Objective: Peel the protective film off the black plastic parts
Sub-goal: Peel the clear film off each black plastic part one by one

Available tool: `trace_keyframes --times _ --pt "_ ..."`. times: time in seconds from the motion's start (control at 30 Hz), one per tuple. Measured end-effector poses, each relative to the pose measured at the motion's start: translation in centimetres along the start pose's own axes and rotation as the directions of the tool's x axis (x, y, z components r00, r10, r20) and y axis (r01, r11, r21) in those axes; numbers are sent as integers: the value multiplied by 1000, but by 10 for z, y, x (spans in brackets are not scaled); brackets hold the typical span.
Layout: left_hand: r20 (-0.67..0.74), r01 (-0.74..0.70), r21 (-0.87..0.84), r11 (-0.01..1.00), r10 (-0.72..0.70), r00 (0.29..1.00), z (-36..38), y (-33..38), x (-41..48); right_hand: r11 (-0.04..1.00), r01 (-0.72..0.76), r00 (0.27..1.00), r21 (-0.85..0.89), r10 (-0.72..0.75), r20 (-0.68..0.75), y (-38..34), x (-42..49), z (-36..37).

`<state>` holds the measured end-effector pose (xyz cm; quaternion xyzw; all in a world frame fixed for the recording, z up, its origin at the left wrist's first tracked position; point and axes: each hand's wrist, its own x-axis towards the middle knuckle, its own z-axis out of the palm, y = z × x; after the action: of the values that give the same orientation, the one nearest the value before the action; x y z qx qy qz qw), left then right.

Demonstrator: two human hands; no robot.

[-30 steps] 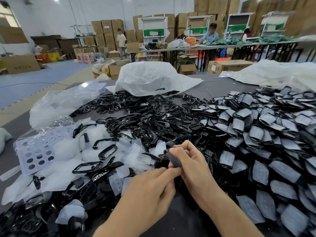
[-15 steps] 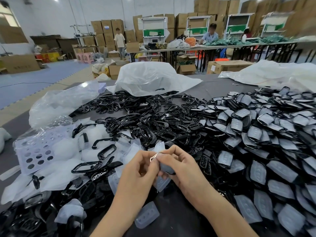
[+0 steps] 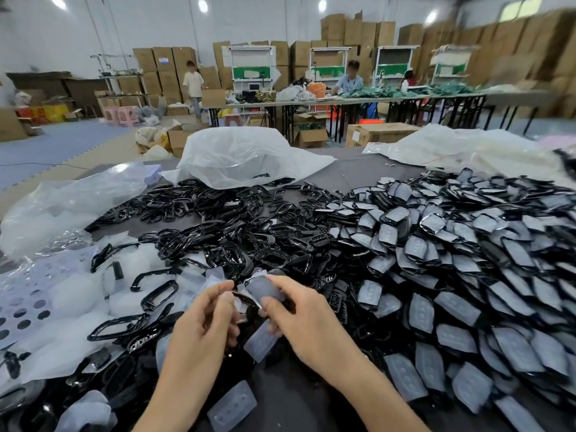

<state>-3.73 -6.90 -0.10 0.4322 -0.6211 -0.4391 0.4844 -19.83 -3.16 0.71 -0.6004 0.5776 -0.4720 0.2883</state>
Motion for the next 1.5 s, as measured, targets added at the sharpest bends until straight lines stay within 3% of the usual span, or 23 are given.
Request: trace_keyframes --times 0.1,0.2,0.23,0.3,0.4,0.47,0.53,0.57,0.63,0.7,0.77,0.87,1.17,1.3,1.43,1.5 --pt "11 -20 27 999 20 1000 -1 0 -2 985 32 948 167 23 -318 -3 29 -54" --pt "70 -53 68 996 49 996 0 0 -4 916 88 722 391 212 -659 -10 62 -128" --pt "86 -79 101 992 70 994 1 -1 -4 899 77 655 432 281 -702 -10 65 -144" --pt "125 -199 233 952 173 977 2 -4 -7 890 2 588 455 367 -721 -5 63 -156" --pt "361 -511 462 725 372 855 5 -8 -15 913 -45 645 404 336 -687 5 46 -133" --pt "566 -660 524 539 358 743 10 -11 -19 939 -51 722 341 270 -637 8 34 -105" --pt "651 -749 568 341 372 662 15 -16 -17 965 -46 796 259 192 -574 7 25 -72" --pt "637 -741 611 278 382 669 15 -18 -15 981 -42 837 187 137 -530 5 22 -55" --pt "527 -633 738 233 386 757 8 -19 -5 1000 -1 902 6 4 -432 2 19 -22" --pt "370 -464 852 241 351 860 -5 -20 7 973 62 937 -222 -133 -321 2 18 6" --pt "274 -343 906 248 274 922 -18 -20 15 891 76 973 -447 -165 -163 8 19 27" --pt "294 -360 898 252 267 918 -24 -23 18 730 74 995 -680 -96 6 17 16 40" --pt "82 -266 825 499 359 930 -25 -20 19 790 55 993 -610 -106 -47 21 13 31" --pt "-64 -172 656 735 281 958 -31 -22 22 834 23 990 -551 -96 -105 18 12 30" --pt "-46 -205 505 838 263 964 -30 -15 19 868 48 981 -494 -134 -141 16 11 30" --pt "13 -232 483 845 257 966 -28 -12 17 928 84 977 -364 -149 -154 12 10 31"
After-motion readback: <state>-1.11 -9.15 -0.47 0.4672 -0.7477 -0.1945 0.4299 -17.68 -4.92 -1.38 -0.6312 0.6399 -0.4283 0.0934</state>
